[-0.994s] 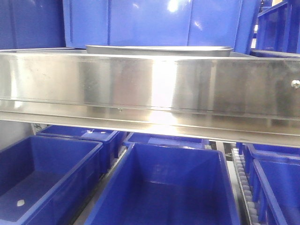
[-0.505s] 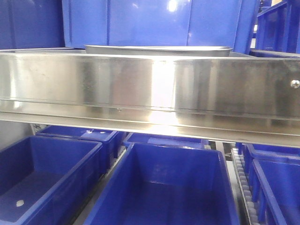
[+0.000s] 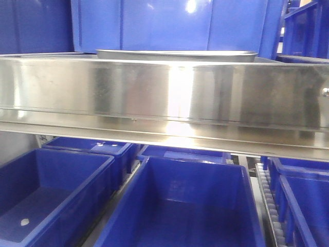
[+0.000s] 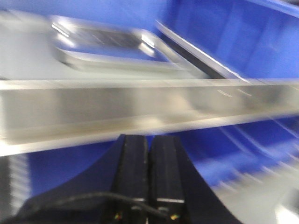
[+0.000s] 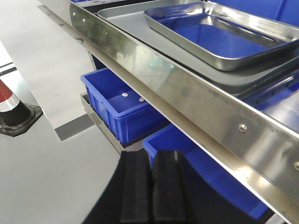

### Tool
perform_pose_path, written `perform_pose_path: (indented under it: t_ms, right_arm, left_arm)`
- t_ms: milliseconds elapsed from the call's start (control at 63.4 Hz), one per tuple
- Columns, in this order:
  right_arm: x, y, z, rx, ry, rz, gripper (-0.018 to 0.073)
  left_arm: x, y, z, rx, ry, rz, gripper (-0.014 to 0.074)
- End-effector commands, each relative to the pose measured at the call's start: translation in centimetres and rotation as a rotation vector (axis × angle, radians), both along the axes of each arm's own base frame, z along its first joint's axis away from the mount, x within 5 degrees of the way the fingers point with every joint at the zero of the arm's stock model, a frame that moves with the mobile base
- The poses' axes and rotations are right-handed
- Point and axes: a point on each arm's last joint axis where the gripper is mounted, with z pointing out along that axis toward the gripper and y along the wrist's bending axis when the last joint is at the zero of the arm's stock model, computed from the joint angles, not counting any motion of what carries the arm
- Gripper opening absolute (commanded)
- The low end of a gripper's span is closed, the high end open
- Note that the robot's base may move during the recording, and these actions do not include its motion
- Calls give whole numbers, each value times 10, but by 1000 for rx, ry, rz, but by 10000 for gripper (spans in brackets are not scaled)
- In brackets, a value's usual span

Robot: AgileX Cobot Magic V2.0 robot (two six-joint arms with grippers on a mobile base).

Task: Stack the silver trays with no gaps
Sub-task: 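Open both grippers and withdraw them from the tray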

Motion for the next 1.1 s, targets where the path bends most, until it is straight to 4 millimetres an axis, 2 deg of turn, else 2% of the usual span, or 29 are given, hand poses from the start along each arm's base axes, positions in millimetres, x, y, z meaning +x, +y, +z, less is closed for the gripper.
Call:
perform_pose_path:
  t_ms: [0,110,237,363,474,679,1089]
  right_arm:
    - [1,1,15,58,-90,6,55]
    - [1,1,15,58,-90,6,55]
    - [1,1,15,58,-90,6,55]
    - [1,1,15,58,-88,5,55]
    - [1,1,15,58,-88,5,55]
    - [1,1,15,58,-88,5,55]
    - [1,1,15,58,-88,5,55]
  left_arm:
    - [-5,12,10,-5,-196,97,-48]
    - [-14,25,-9,11,-297,275,-48]
    - [-20,32,-43,17,-390,465,-48]
    - [-2,36,-77,-5,-367,605,-48]
    - [5,41,-101,-31,-436,683,-48]
    - [5,40,-109,-1,-368,677,-48]
    - [5,40,-109,0,-365,676,-48]
